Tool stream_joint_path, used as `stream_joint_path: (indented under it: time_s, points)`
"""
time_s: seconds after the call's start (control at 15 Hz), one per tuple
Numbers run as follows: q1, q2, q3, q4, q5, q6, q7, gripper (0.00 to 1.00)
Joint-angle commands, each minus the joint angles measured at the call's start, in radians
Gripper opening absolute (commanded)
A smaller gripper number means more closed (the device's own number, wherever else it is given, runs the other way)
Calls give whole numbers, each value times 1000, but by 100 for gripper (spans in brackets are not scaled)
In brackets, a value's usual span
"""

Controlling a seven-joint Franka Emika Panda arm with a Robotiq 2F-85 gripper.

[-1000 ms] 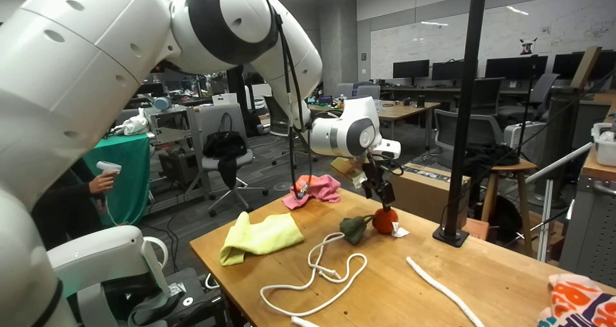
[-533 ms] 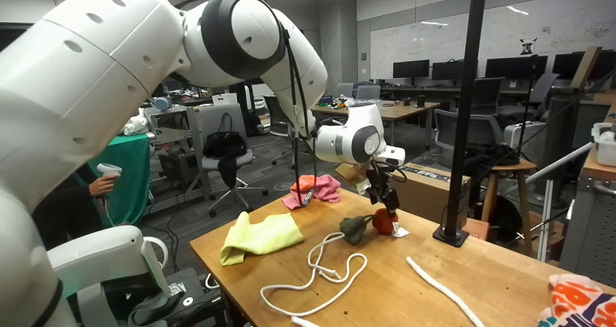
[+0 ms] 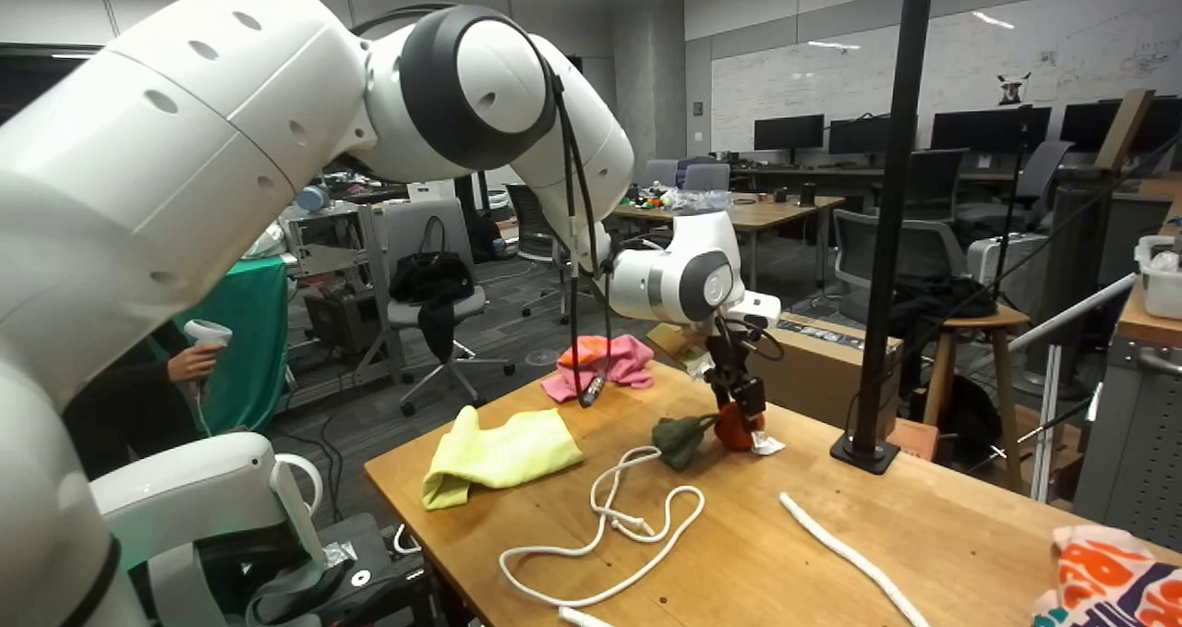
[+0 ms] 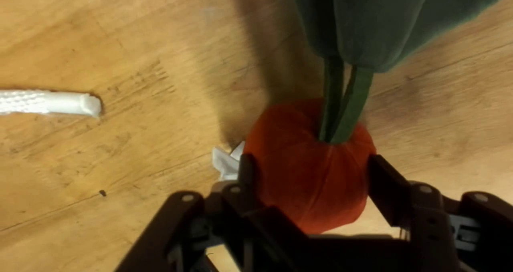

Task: Separate the things on the heap

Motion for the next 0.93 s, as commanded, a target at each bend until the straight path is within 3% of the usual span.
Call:
stream_joint_path:
  time_s: [0.0,0.33,0.87]
  points:
    - [0,30,-9,55,4,-31,12,42]
    - [-1,39,-8,83,18,-48,45,8]
    - [-32,85,-4,170,99,-107,261,8]
